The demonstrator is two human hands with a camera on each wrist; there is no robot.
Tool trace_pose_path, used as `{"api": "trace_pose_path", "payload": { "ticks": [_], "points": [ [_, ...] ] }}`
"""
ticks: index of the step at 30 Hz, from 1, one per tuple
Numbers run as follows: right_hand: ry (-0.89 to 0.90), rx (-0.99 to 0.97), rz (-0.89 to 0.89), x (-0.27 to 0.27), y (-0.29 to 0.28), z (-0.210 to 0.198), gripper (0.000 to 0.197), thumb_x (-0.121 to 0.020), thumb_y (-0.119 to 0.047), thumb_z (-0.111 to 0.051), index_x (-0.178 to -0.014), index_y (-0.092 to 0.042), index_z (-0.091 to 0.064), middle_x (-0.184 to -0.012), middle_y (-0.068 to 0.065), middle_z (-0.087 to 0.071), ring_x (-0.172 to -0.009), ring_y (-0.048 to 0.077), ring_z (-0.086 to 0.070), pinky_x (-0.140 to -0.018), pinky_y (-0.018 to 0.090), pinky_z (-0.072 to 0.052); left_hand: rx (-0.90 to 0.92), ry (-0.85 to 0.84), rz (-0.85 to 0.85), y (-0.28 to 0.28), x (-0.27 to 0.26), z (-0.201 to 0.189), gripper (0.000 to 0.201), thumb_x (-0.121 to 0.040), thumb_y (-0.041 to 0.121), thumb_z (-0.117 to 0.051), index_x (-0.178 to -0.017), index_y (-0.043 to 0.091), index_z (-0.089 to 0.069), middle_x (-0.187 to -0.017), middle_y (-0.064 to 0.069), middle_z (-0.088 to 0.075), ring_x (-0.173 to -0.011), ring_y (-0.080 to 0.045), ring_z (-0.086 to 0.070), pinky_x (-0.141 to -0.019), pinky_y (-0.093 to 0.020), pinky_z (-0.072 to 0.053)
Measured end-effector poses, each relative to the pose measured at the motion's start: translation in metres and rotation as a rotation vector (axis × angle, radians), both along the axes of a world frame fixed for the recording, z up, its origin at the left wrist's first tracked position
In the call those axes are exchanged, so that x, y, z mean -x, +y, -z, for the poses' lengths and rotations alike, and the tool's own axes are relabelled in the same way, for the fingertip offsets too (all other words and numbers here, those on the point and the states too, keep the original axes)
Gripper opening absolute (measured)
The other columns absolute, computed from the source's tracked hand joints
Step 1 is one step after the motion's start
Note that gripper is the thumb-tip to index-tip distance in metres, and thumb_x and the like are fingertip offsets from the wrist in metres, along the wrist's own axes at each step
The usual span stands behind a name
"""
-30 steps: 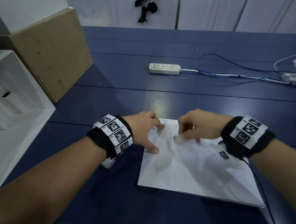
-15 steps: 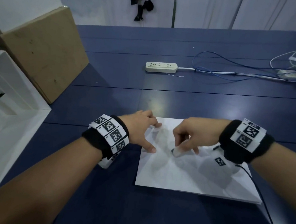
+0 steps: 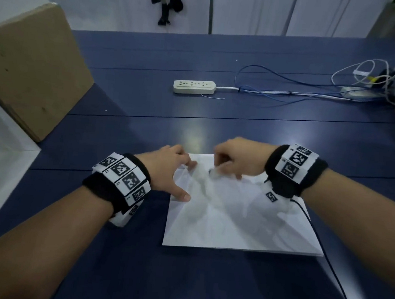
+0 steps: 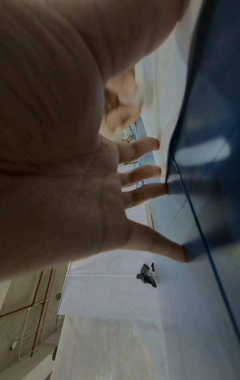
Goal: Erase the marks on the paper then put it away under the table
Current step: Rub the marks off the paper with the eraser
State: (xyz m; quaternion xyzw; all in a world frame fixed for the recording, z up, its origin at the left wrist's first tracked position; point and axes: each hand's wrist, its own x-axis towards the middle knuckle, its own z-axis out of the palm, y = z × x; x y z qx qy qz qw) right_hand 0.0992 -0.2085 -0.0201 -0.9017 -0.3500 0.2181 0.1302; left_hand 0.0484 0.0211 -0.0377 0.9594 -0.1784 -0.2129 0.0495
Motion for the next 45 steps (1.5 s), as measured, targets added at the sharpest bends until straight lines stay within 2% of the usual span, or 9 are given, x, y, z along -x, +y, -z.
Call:
{"api": "trace_pose_path", "payload": {
  "ticks": [3, 9, 14, 21, 27, 33, 38, 43, 45],
  "points": [
    [-0.144, -0.057, 0.123, -0.015, -0.002, 0.0, 0.027, -0.089, -0.044, -0.067, -0.08, -0.021, -0.056, -0.076, 0.0, -0.071, -0.054, 0.012, -0.068, -0.059, 0.026, -0.046, -0.007, 0.002, 0.001, -0.001, 0.0, 0.0, 0.096, -0.064, 0.071, -0.074, -0.144, 0.032, -0.038, -0.13, 0.009, -0.036, -0.121, -0.015, -0.037, -0.103, -0.04, -0.042],
    [0.23, 0.051, -0.111, 0.022, -0.007, -0.005, 0.031, -0.082, -0.049, -0.076, -0.082, -0.02, -0.066, -0.077, -0.003, -0.073, -0.057, 0.013, -0.069, -0.062, 0.023, -0.051, -0.018, 0.005, -0.001, 0.0, 0.0, 0.001, 0.099, -0.066, 0.071, -0.073, -0.148, 0.031, -0.034, -0.134, 0.01, -0.034, -0.126, -0.014, -0.033, -0.104, -0.041, -0.042],
    [-0.105, -0.06, 0.096, -0.015, -0.004, 0.003, 0.028, -0.088, -0.047, -0.069, -0.077, -0.025, -0.056, -0.074, -0.001, -0.071, -0.052, 0.013, -0.068, -0.061, 0.028, -0.051, -0.027, 0.005, -0.001, -0.003, 0.001, -0.003, 0.097, -0.065, 0.071, -0.073, -0.146, 0.032, -0.036, -0.131, 0.01, -0.035, -0.122, -0.014, -0.035, -0.103, -0.041, -0.042],
    [0.125, 0.028, -0.121, 0.013, -0.007, -0.007, 0.028, -0.085, -0.047, -0.072, -0.078, -0.021, -0.063, -0.075, -0.001, -0.071, -0.052, 0.012, -0.066, -0.066, 0.034, -0.055, -0.012, 0.004, -0.014, -0.002, 0.002, -0.002, 0.098, -0.065, 0.07, -0.074, -0.147, 0.031, -0.036, -0.132, 0.011, -0.034, -0.124, -0.013, -0.033, -0.104, -0.041, -0.042],
    [-0.122, -0.069, 0.102, -0.017, -0.004, 0.002, 0.026, -0.089, -0.045, -0.069, -0.08, -0.022, -0.059, -0.072, -0.001, -0.072, -0.051, 0.007, -0.065, -0.061, 0.025, -0.048, -0.009, 0.005, -0.014, -0.002, 0.002, -0.003, 0.098, -0.065, 0.07, -0.074, -0.147, 0.031, -0.036, -0.132, 0.011, -0.034, -0.124, -0.013, -0.033, -0.104, -0.041, -0.041],
    [0.246, 0.024, -0.127, 0.022, -0.005, 0.0, 0.028, -0.082, -0.05, -0.076, -0.084, -0.023, -0.067, -0.082, 0.0, -0.073, -0.062, 0.018, -0.069, -0.061, 0.022, -0.051, -0.007, 0.009, -0.016, -0.002, 0.002, -0.001, 0.098, -0.066, 0.069, -0.074, -0.147, 0.031, -0.035, -0.134, 0.011, -0.033, -0.126, -0.013, -0.031, -0.104, -0.041, -0.042],
    [-0.127, -0.041, 0.094, -0.016, -0.009, 0.003, 0.029, -0.085, -0.05, -0.069, -0.081, -0.023, -0.06, -0.073, -0.001, -0.071, -0.057, 0.014, -0.067, -0.063, 0.031, -0.055, -0.014, 0.006, -0.014, -0.004, 0.003, -0.006, 0.097, -0.066, 0.068, -0.075, -0.146, 0.03, -0.037, -0.133, 0.012, -0.034, -0.125, -0.012, -0.033, -0.104, -0.041, -0.042],
    [0.232, 0.029, -0.085, 0.017, -0.014, -0.003, 0.03, -0.081, -0.049, -0.078, -0.082, -0.021, -0.067, -0.079, 0.001, -0.073, -0.057, 0.015, -0.068, -0.057, 0.017, -0.049, -0.009, 0.0, -0.02, -0.002, 0.002, -0.003, 0.1, -0.065, 0.07, -0.074, -0.148, 0.03, -0.035, -0.134, 0.011, -0.033, -0.126, -0.012, -0.032, -0.104, -0.041, -0.042],
    [0.254, 0.039, -0.107, 0.022, -0.014, -0.001, 0.03, -0.08, -0.051, -0.078, -0.082, -0.022, -0.067, -0.08, 0.0, -0.073, -0.061, 0.017, -0.069, -0.058, 0.018, -0.05, -0.005, 0.002, -0.017, -0.003, 0.003, -0.003, 0.099, -0.066, 0.069, -0.074, -0.148, 0.03, -0.036, -0.134, 0.011, -0.034, -0.127, -0.012, -0.032, -0.104, -0.04, -0.042]
  ]
}}
